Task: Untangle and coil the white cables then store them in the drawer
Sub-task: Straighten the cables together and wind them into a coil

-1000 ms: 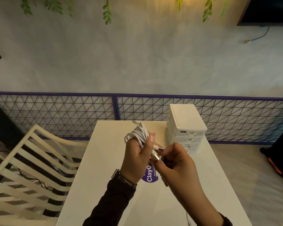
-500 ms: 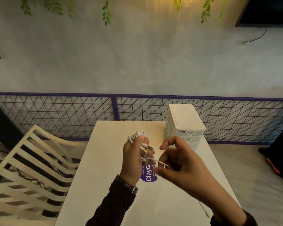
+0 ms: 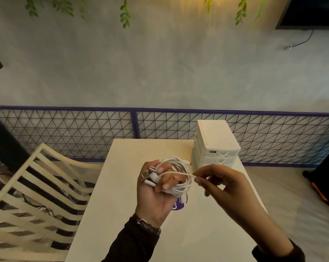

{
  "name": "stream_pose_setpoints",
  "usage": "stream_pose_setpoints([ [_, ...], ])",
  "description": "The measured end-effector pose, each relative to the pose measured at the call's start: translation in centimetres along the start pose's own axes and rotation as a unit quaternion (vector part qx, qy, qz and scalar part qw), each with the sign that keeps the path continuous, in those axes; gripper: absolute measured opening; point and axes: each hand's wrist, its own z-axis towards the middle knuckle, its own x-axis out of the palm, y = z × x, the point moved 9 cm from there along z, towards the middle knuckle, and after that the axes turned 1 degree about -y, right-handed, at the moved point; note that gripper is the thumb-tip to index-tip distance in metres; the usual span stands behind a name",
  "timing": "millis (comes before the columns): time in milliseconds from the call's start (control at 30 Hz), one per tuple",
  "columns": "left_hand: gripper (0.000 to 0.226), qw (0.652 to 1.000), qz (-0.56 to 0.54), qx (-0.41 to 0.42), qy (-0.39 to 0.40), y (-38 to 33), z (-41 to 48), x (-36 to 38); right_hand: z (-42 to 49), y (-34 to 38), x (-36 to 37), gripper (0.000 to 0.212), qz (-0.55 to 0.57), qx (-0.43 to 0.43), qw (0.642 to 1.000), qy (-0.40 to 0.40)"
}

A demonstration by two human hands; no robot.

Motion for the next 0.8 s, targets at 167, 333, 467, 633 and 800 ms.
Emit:
stream_pose_setpoints([
  [167, 0.034, 0.997, -0.026, 0.016, 0.071, -1.5, -0.3, 1.1, -0.7, -0.7, 0.7, 0.008, 0.037, 0.043, 0.998, 0.033],
  [333, 0.037, 0.996, -0.012, 0.019, 0.089, -1.9, 0.0, 0.8, -1.1, -0.5, 2.1, 0.025, 0.196, 0.097, 0.975, 0.025],
  [467, 0.035, 0.996, 0.013, 0.083, -0.035, -3.2, 0.4, -1.5, -1.5, 1.8, 2.5, 0.026, 0.19, 0.048, 0.974, 0.114],
  [633, 0.034, 0.977, 0.067, 0.145, -0.14, -4.3, 0.4, -3.8, -3.1, 6.0, 3.8, 0.011, 0.122, -0.007, 0.959, 0.256],
  [800, 0.037, 0.97, 0.117, 0.161, -0.142, -4.4, 0.6, -3.4, -4.1, 7.4, 5.1, 0.012, 0.063, 0.009, 0.952, 0.299],
])
